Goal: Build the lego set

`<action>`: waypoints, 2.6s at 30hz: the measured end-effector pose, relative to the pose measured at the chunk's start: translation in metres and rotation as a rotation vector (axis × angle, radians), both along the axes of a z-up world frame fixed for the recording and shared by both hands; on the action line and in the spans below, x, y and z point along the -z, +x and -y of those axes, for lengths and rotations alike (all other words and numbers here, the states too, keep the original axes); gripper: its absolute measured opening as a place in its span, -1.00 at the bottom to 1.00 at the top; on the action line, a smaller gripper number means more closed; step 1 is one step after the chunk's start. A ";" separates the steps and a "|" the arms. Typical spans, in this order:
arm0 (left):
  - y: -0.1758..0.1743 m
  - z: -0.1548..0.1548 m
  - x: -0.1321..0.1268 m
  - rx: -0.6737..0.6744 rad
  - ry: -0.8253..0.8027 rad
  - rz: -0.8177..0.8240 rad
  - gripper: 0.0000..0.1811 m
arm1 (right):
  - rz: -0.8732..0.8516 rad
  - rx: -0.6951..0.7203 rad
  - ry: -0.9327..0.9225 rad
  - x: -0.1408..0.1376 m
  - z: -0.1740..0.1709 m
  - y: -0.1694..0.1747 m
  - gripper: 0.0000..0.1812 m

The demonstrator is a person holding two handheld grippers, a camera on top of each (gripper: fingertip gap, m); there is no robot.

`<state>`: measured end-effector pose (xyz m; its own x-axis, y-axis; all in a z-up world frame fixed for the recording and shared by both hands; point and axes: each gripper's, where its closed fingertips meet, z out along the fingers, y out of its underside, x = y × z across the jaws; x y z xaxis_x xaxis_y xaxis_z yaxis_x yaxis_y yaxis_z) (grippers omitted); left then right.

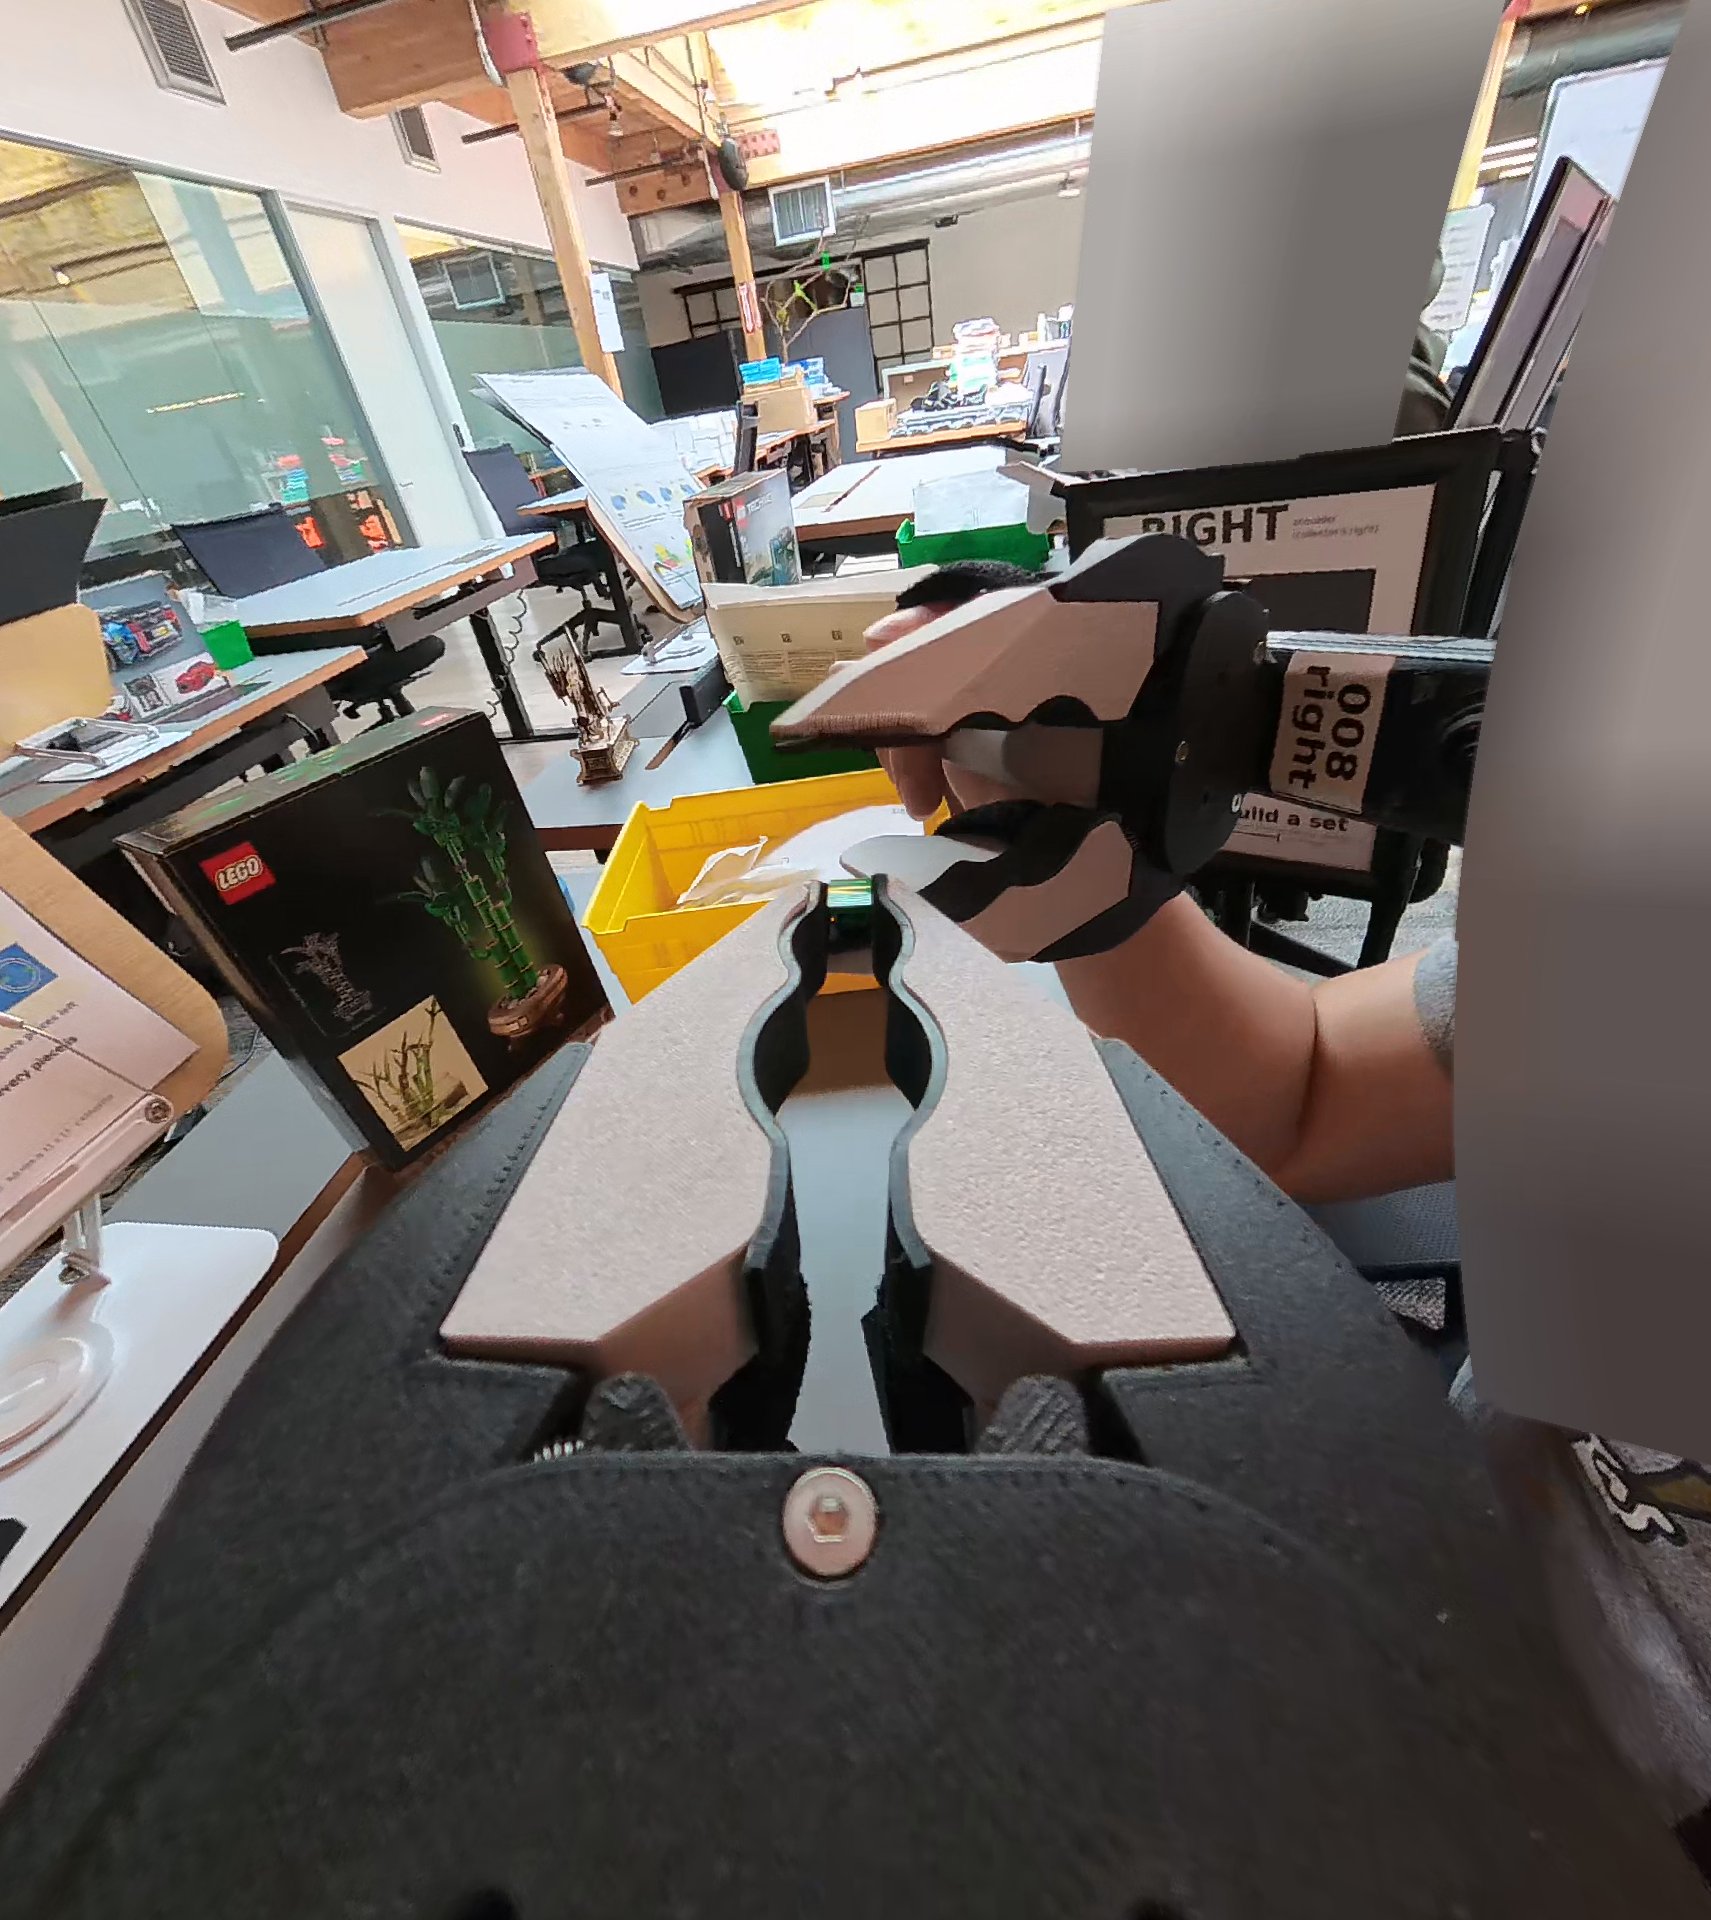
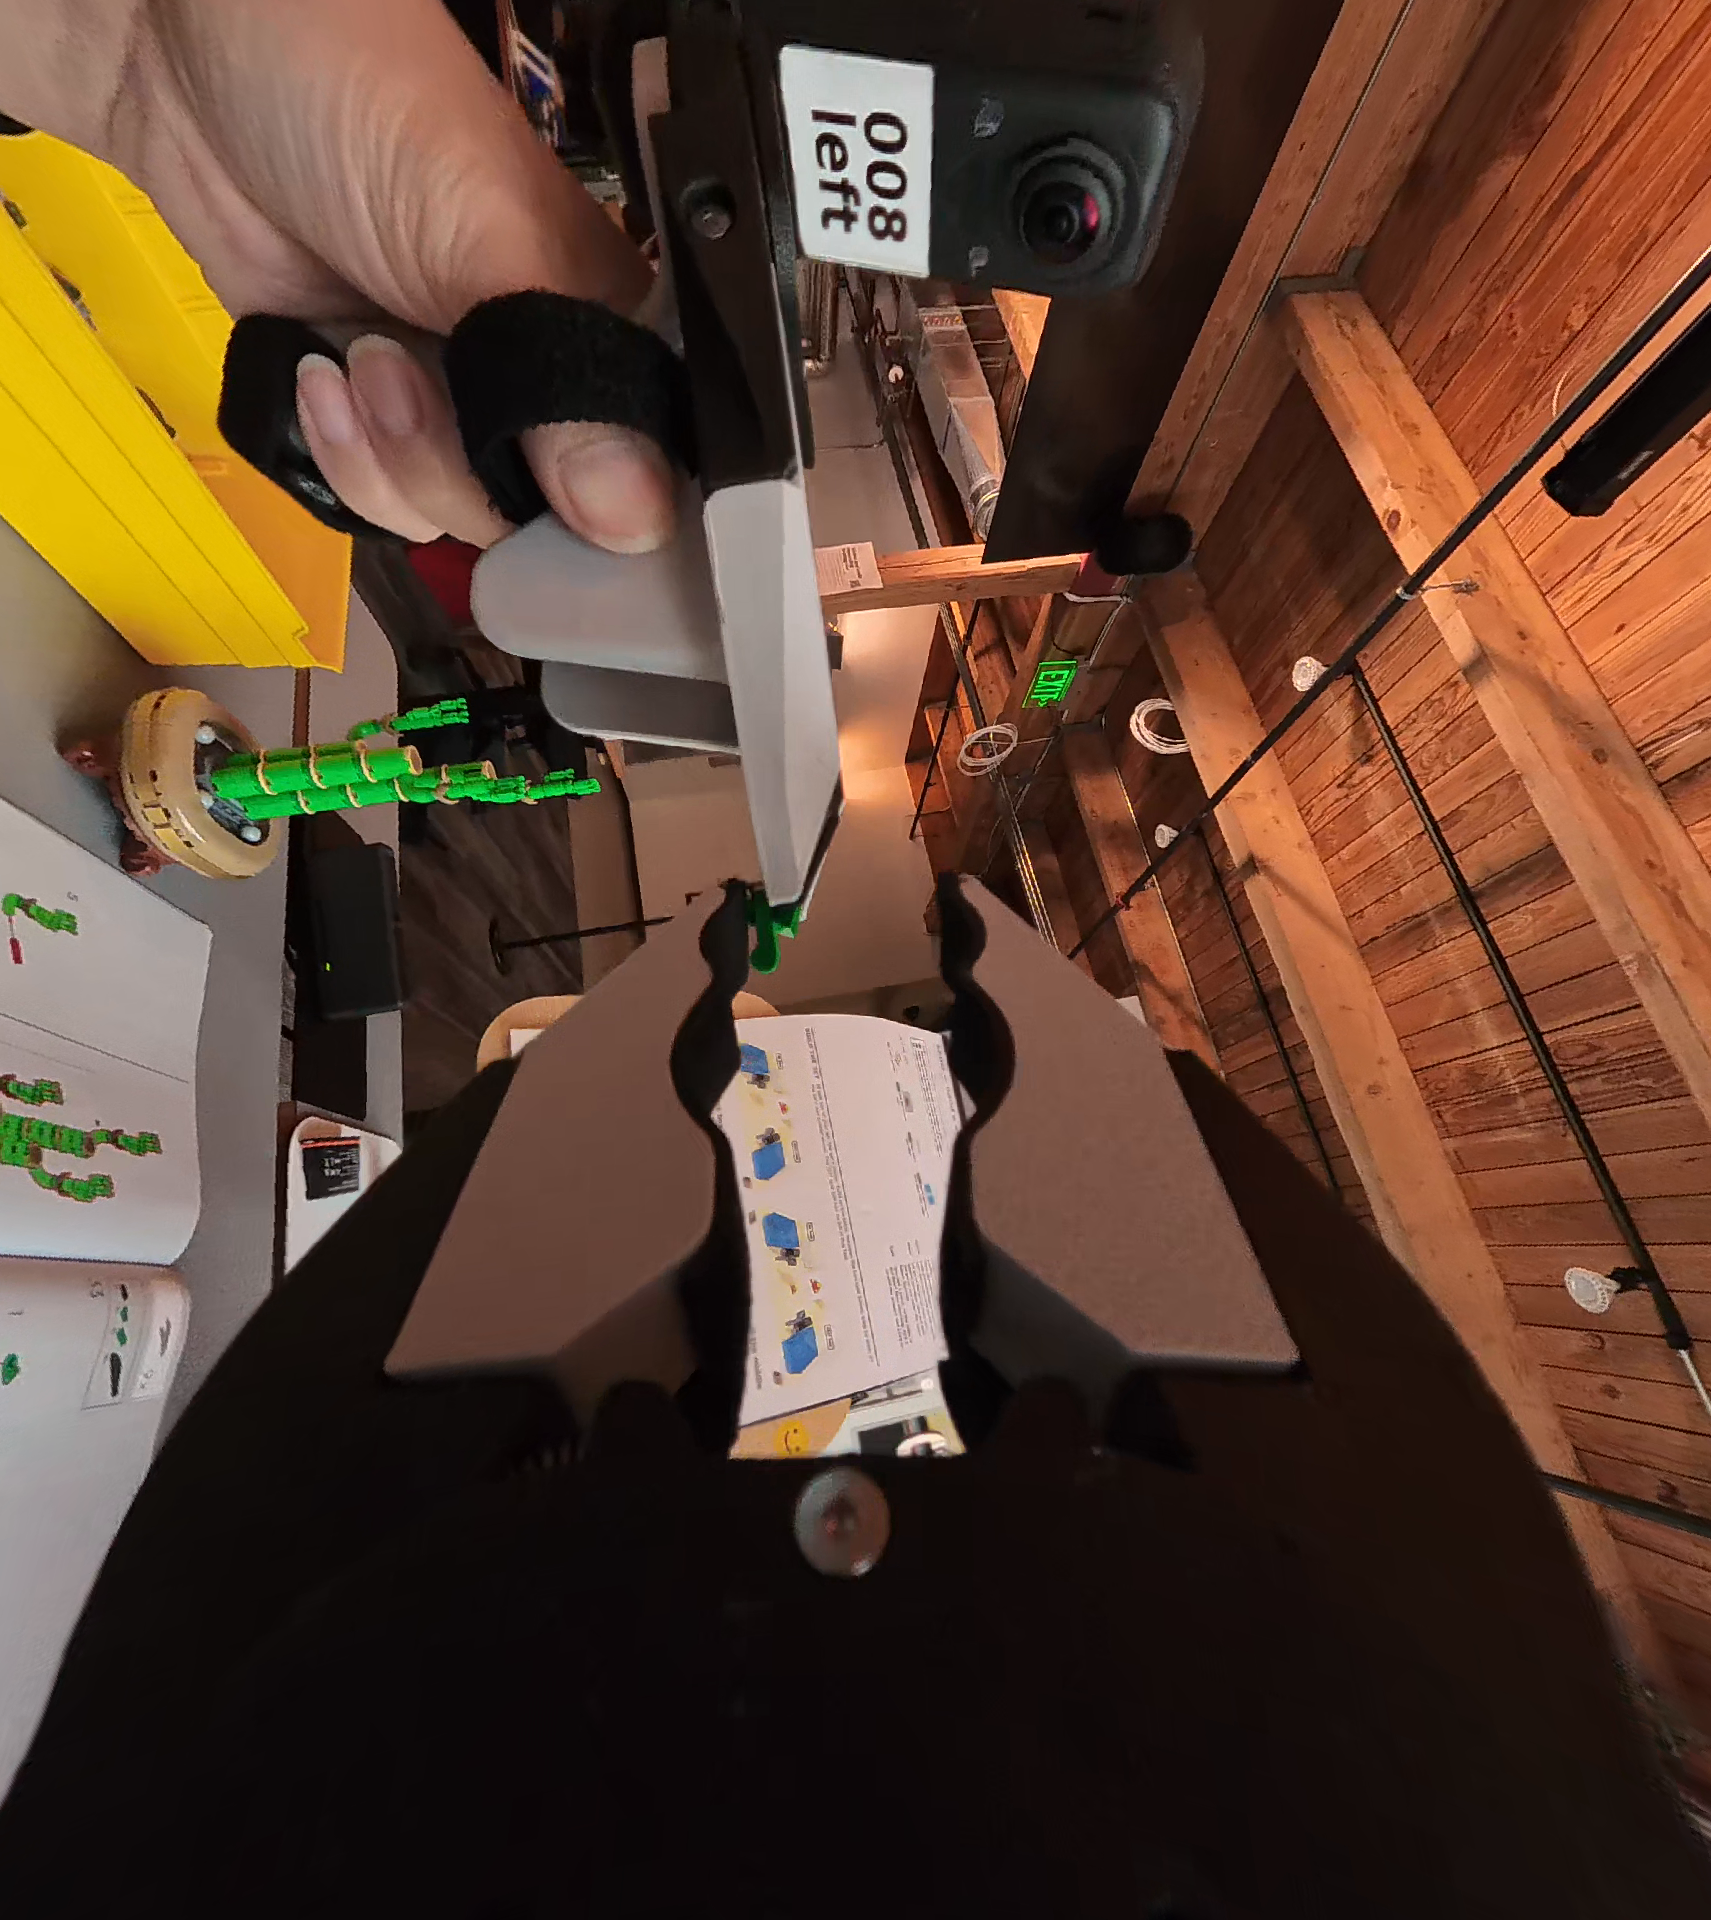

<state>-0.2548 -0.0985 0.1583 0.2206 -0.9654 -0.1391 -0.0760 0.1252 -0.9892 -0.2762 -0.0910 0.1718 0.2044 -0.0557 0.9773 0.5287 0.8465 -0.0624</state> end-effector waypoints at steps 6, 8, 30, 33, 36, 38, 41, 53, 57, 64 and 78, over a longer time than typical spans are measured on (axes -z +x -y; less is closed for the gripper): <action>-0.001 -0.001 0.003 -0.027 0.007 -0.028 -0.93 | 0.034 0.053 0.033 0.002 -0.001 0.000 -0.59; -0.001 -0.001 0.003 -0.032 0.005 -0.029 -0.93 | 0.035 0.055 0.033 0.002 -0.002 0.000 -0.59; -0.002 0.000 -0.007 -0.084 0.044 0.014 -0.93 | -0.029 0.055 -0.030 -0.005 -0.002 0.000 -0.69; -0.002 0.000 -0.007 -0.091 0.040 0.008 -0.93 | 0.006 0.080 0.043 -0.003 -0.002 0.000 -0.70; -0.002 -0.003 -0.004 -0.102 0.035 -0.006 -0.93 | 0.030 0.089 0.051 0.001 -0.005 -0.001 -0.73; -0.001 -0.004 -0.002 -0.100 0.030 -0.009 -0.93 | 0.040 0.090 0.058 0.003 -0.005 -0.001 -0.73; 0.000 -0.004 -0.002 -0.084 0.015 0.002 -0.93 | 0.050 0.097 0.059 0.004 -0.006 0.000 -0.74; 0.003 -0.005 -0.002 -0.052 -0.007 0.027 -0.94 | 0.061 0.128 0.028 0.005 -0.007 0.002 -0.74; 0.002 -0.003 -0.002 -0.043 -0.011 0.022 -0.93 | 0.058 0.124 0.037 0.004 -0.005 0.001 -0.70; 0.000 0.000 -0.002 -0.007 -0.031 0.024 -0.93 | 0.039 0.099 0.019 0.001 -0.002 0.002 -0.64; 0.000 -0.002 0.000 -0.011 -0.020 0.013 -0.93 | 0.040 0.085 -0.010 0.004 -0.003 0.003 -0.63</action>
